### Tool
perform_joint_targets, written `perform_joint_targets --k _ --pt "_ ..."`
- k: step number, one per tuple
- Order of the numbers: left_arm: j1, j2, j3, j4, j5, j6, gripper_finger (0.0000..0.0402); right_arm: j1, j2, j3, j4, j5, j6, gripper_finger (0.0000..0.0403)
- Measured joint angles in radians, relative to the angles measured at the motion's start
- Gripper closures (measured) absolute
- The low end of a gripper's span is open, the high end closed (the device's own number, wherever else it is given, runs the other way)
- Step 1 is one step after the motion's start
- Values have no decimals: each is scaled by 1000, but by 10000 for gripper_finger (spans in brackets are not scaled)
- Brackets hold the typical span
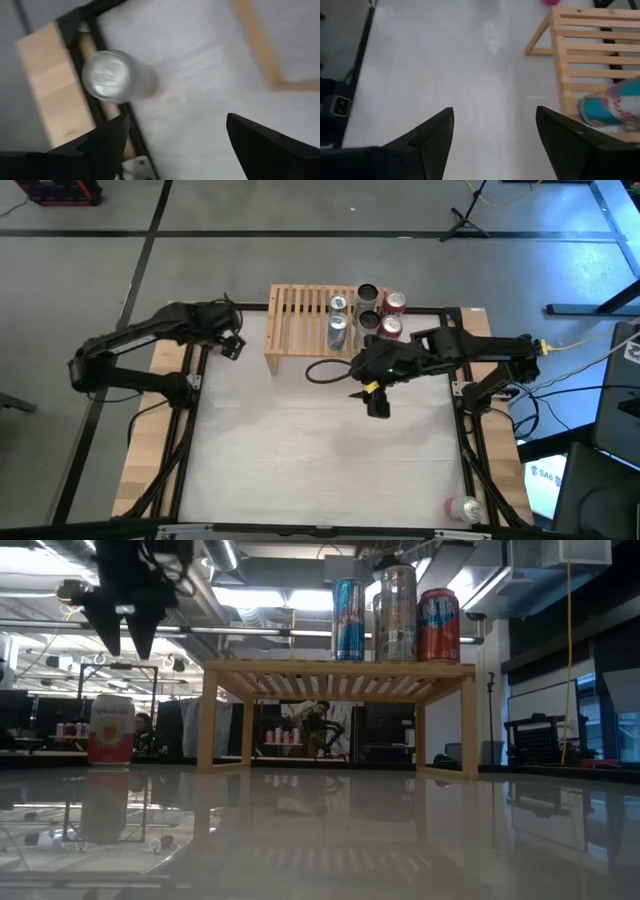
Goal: Place canned beverage on shelf
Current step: Put the top pink soda can on the shelf
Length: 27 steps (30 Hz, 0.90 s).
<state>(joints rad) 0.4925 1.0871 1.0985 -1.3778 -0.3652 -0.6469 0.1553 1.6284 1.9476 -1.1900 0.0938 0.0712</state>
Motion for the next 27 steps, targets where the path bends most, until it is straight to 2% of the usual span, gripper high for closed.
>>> perform_joint_targets --k 5,15,20,27 --pt "100 95 0 6 -86 -1 77 -1 -19 0 -30 2 -51 130" --pt "240 213 0 5 -121 86 77 1 -22 0 -78 -24 -101 130" --pt "290 273 -1 -3 -170 116 77 1 -22 0 -78 -58 -127 130" --pt "339 321 -1 9 -173 186 77 1 -22 0 -84 -68 -131 130"
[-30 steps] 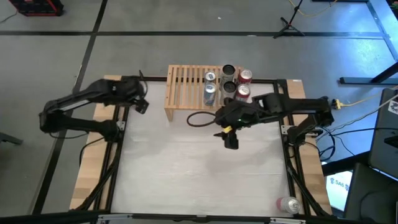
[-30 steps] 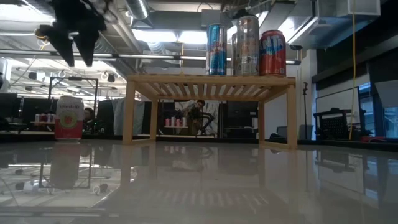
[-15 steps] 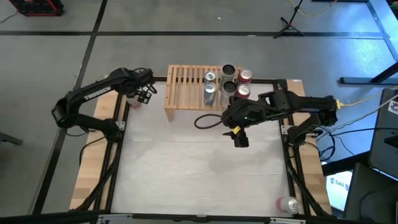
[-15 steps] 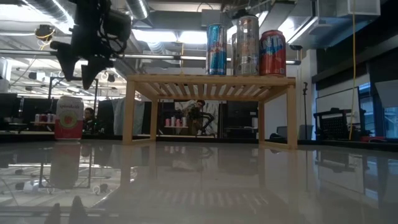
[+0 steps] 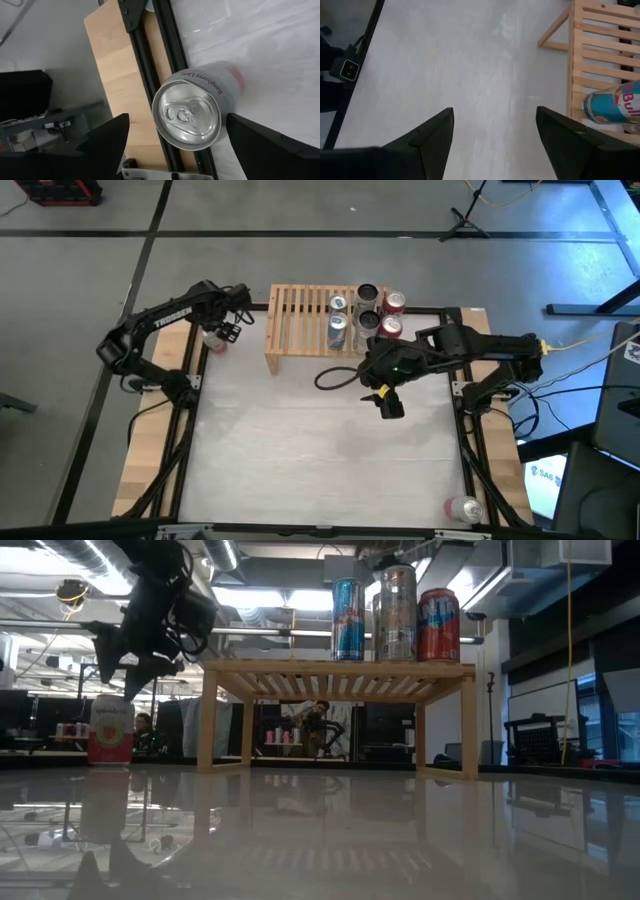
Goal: Place canned beverage on shelf
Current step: Put the top pink soda can on the shelf
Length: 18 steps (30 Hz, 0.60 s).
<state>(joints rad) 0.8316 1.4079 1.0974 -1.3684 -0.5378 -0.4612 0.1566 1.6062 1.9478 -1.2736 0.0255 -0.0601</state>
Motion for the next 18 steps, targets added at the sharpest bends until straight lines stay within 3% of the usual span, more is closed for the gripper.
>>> perform_joint_targets --k 9,18 --pt "31 13 0 50 21 46 77 0 0 0 1 -3 12 130" --pt "40 110 0 57 13 55 77 0 0 0 4 -3 38 130"
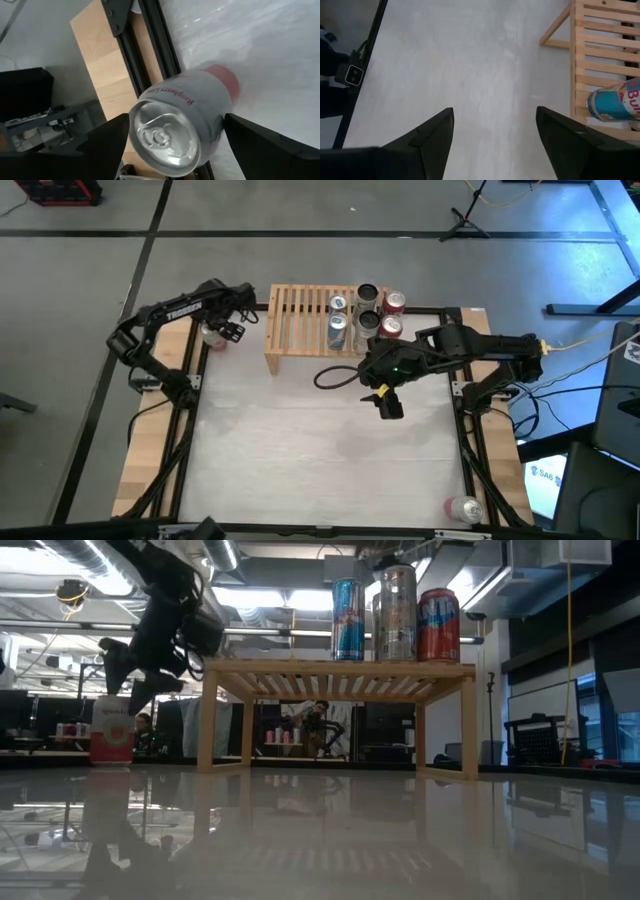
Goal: Place canned beverage on shelf
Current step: Put the top pink soda can on the shelf
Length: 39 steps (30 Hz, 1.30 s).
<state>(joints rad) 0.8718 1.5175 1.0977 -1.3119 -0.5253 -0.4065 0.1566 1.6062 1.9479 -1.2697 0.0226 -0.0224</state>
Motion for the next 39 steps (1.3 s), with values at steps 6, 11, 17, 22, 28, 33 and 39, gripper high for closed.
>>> perform_joint_targets --k 6,11,17,22,28,33,39 --pt "7 41 0 0 5 0 77 0 0 0 -5 2 16 130" --pt "-8 28 1 -9 57 25 77 0 0 0 -6 21 17 130" --pt "-74 -13 1 -11 144 27 77 -22 0 0 -3 36 14 130" --pt "-105 -31 1 -16 172 24 77 -23 0 0 10 37 -6 130" --pt "-112 -97 -2 -18 202 -8 77 -32 1 0 14 37 -13 130" --pt "-87 -143 -2 -10 185 -11 77 -34 1 0 18 33 -24 130" --pt "-49 -143 -2 24 187 -13 77 -33 1 0 26 29 -32 130"
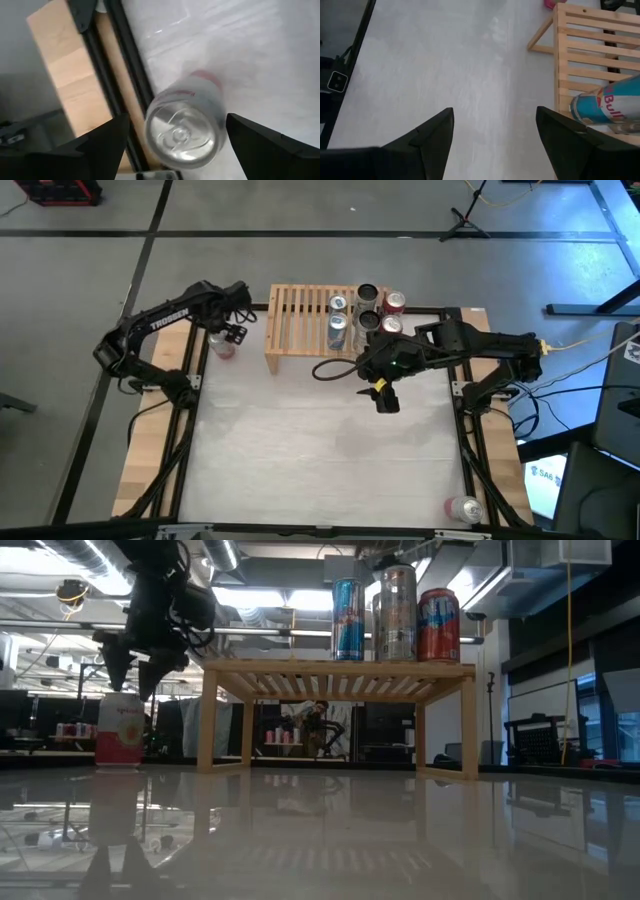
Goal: Place canned beverage on shelf
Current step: Put the top pink soda can on the shelf
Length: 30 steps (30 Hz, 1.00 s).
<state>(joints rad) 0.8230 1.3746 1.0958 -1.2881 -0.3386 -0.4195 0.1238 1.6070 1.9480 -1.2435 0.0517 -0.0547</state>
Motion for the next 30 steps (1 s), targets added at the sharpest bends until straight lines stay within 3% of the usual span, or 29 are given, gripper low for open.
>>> perform_joint_targets --k 3,7,14,20,30 --pt "36 0 0 24 57 39 77 0 0 0 0 -3 0 130" --pt "71 0 1 11 27 35 77 0 0 0 -10 -10 2 130" --pt "106 -4 -26 28 101 63 77 0 0 0 -14 -19 8 130" --pt "99 -2 -55 23 47 63 77 0 0 0 -15 -18 8 130" --pt "61 2 -50 25 156 56 77 0 0 0 -4 -3 5 130"
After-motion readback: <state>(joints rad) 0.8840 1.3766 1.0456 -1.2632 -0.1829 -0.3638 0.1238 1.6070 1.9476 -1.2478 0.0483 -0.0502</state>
